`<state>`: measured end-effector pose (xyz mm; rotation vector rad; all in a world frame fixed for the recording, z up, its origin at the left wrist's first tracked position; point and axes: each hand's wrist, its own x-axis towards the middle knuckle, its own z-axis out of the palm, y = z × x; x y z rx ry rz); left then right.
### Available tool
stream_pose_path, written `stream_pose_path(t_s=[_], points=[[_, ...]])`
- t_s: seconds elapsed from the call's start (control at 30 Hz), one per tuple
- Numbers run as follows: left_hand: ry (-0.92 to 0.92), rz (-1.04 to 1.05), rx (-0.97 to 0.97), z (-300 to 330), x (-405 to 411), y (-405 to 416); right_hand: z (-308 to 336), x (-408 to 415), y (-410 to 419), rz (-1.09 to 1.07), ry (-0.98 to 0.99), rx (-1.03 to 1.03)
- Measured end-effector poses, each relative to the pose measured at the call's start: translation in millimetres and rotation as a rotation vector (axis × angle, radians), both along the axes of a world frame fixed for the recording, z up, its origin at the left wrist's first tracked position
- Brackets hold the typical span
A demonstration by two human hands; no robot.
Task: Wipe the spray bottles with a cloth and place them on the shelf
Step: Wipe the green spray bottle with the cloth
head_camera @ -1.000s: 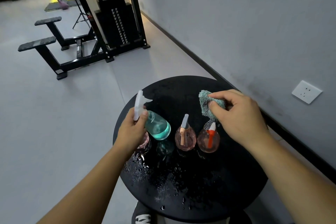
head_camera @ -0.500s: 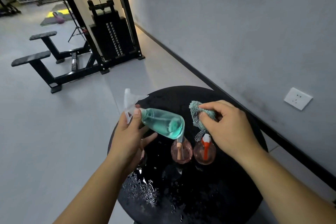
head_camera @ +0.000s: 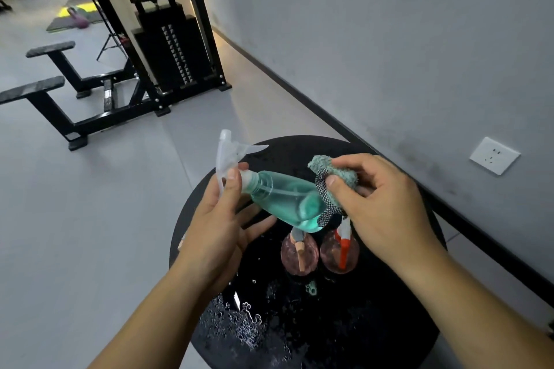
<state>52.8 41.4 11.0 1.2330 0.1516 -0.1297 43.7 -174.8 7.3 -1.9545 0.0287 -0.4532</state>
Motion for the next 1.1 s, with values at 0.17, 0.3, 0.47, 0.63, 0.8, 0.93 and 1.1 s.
stream_pose_path(t_s=[0.17,0.3,0.47,0.63,0.8,0.93,1.1], points=[[-0.032,-0.060,0.047,3,-3,-12,6,0,14,0.030,-0.052,-0.086],[-0.078,-0.083,0.113,8,-5,-22,10,-7,30,0.150,-0.063,-0.222],[-0.105,-0.074,0.123,7,-7,-23,10,-7,21,0.127,-0.036,-0.301],[-0.155,-0.095,0.145,9,-10,-23,10,-4,13,0.065,0.004,-0.210],[-0.159,-0.107,0.161,7,-12,-23,12,-8,16,0.146,0.004,-0.209],[-0.171,-0.061,0.142,10,-12,-23,10,-6,11,0.033,0.006,-0.144],[-0.162,-0.028,0.146,11,-13,-27,9,-11,26,0.089,-0.017,-0.213]])
